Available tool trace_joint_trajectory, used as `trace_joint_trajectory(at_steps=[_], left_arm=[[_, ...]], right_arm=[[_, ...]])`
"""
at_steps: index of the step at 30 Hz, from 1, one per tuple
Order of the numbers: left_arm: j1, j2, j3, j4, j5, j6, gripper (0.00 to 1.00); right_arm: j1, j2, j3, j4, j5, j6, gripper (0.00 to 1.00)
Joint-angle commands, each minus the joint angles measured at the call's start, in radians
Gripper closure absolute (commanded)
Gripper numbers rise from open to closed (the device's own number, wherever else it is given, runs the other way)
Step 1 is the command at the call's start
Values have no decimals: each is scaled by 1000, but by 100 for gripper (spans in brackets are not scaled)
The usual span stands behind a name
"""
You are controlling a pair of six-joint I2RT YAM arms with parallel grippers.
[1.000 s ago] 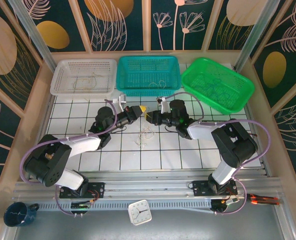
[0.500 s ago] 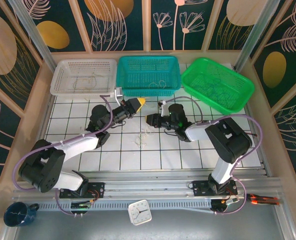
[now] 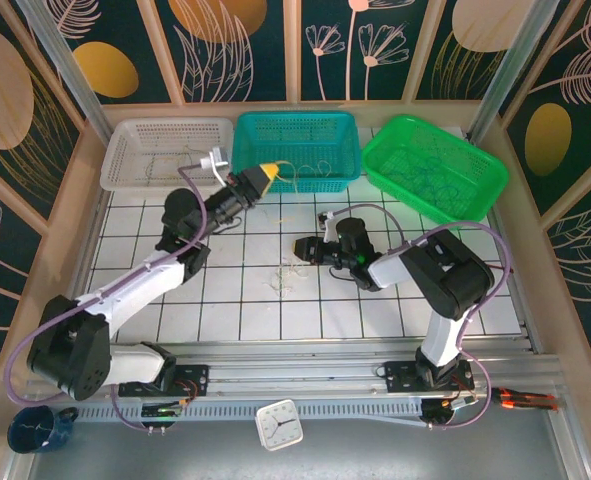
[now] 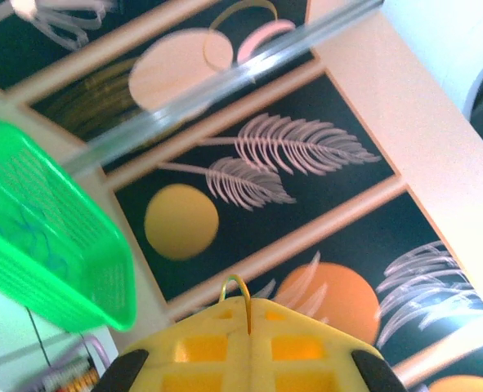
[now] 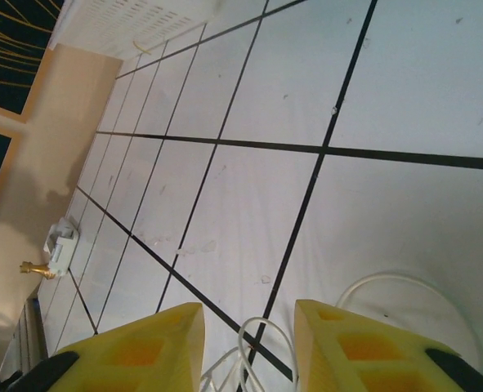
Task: Untangle the cables
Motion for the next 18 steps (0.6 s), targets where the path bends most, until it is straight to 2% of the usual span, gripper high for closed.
trace_joint_trajectory(at_steps=[1, 5, 10, 18], left_arm=[[106, -15, 57, -106, -15, 63, 100], [247, 23, 119, -154, 3, 86, 100], [382, 105, 198, -190, -5, 115, 100], [504, 269, 334, -303, -97, 261, 100]], right_arm=[[11, -72, -1, -7, 23, -18, 62], [12, -119, 21, -63, 36, -44, 57], [10, -169, 41, -121, 57, -65, 54], [12, -310, 47, -268, 137, -109, 52]])
